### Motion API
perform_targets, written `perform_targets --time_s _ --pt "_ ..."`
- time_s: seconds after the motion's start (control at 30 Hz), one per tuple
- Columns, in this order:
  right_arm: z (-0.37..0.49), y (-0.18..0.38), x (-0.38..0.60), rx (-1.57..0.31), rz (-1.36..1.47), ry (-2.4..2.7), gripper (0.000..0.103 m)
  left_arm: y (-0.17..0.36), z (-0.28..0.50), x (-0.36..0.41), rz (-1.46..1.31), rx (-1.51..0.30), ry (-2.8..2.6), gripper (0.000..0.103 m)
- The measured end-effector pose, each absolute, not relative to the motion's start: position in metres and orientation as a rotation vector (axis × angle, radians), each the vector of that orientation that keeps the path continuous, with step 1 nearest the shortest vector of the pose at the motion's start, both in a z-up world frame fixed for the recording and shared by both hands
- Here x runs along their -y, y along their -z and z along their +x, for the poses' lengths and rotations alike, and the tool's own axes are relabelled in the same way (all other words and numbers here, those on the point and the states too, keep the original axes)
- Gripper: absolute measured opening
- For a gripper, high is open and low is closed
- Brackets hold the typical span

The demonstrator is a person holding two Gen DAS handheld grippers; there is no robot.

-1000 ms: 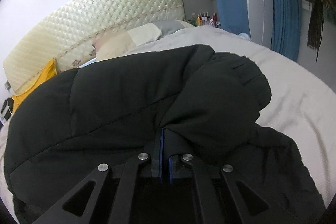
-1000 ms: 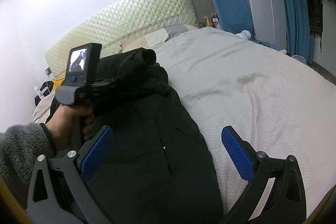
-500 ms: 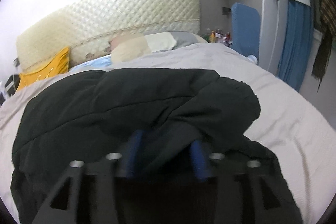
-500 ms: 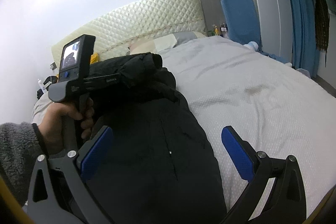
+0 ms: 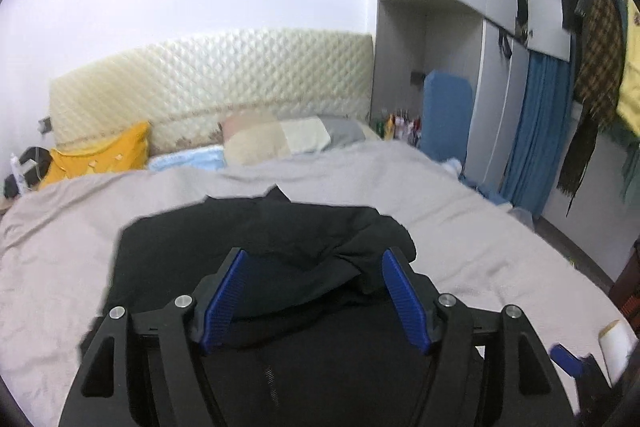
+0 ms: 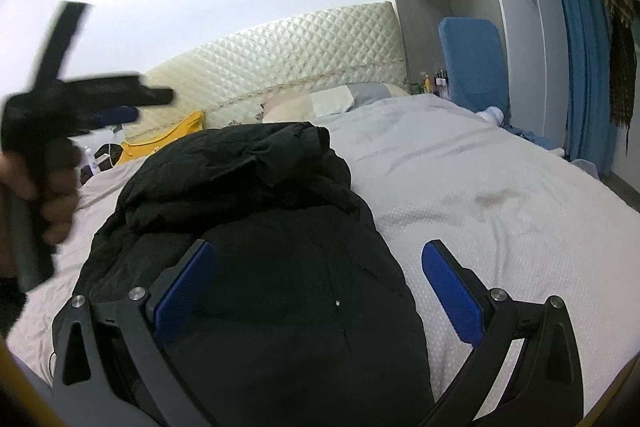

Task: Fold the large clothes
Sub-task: 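Open the left tool to release the sleeve on the jacket, then grasp the jacket hem with both tools and lift it toward the hood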

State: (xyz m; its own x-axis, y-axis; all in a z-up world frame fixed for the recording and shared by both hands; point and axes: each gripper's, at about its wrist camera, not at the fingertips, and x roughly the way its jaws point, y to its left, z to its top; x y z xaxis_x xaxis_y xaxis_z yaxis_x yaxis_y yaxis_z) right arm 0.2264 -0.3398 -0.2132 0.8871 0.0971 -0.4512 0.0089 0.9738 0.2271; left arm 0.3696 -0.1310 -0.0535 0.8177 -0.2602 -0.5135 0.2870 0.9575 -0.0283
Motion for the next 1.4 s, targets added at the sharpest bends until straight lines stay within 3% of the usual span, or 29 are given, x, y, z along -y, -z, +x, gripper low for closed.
perform_targets --time_s 0.27,0.6,0.8,1.17,1.4 --pt "0.212 0.203 0.331 -0.425 0.205 -0.065 0.103 0.006 0.287 0.071 0.073 -0.487 0.232 0.069" --pt "0.183 0.183 0.309 -0.393 0.183 -0.098 0.103 -0.001 0.222 0.021 0.081 -0.512 0.183 0.069" --pt "0.167 0.183 0.292 -0.435 0.16 -0.148 0.103 0.032 0.198 -0.01 0.075 -0.548 0.132 0.069" --pt "0.166 0.194 0.265 -0.537 0.129 -0.247 0.103 0.143 0.211 -0.066 -0.072 -0.726 0.025 0.069" --pt "0.201 0.201 0.292 -0.684 0.14 -0.221 0.103 0.167 0.219 -0.073 -0.086 -0.79 0.019 0.069"
